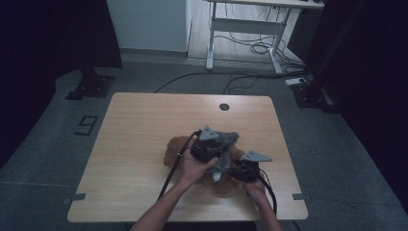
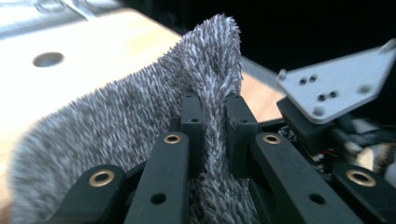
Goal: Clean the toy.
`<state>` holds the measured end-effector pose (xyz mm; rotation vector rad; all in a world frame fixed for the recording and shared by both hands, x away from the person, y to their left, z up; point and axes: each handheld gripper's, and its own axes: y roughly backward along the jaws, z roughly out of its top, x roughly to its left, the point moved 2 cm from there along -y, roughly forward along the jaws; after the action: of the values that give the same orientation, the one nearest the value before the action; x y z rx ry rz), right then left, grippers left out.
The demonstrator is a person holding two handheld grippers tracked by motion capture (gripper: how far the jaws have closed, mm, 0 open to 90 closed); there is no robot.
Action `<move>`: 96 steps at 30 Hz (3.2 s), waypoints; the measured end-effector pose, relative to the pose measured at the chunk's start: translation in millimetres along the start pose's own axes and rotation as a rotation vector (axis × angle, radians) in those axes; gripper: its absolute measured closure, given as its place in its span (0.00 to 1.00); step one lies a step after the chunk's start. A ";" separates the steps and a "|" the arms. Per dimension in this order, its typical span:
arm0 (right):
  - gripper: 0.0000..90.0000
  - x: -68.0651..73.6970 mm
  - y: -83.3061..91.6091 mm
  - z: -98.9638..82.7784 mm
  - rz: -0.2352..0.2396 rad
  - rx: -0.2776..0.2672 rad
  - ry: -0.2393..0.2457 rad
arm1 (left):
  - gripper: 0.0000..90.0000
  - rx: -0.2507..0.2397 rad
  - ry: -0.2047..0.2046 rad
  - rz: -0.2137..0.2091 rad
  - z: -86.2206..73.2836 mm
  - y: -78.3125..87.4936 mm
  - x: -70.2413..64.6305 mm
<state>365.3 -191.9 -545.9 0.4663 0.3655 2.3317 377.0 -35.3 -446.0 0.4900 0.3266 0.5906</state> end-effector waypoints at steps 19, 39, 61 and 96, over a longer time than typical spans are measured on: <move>0.62 -1.7 0.1 -3.4 0.010 0.013 -0.011 | 0.89 -0.004 0.080 0.225 -42.8 72.5 74.5; 0.62 -0.7 6.6 -9.7 0.085 0.124 -0.024 | 0.89 0.078 0.276 0.244 -120.3 105.8 132.1; 0.66 0.8 -18.2 3.1 -0.042 0.093 0.188 | 0.89 0.018 0.383 0.186 -117.8 93.8 153.7; 0.34 -15.3 -7.8 0.4 0.020 0.122 0.032 | 0.87 0.000 0.198 0.183 -56.5 72.4 115.2</move>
<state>380.5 -197.1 -552.0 0.4931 0.5225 2.3478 410.8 105.5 -472.9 0.4647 0.4728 0.8193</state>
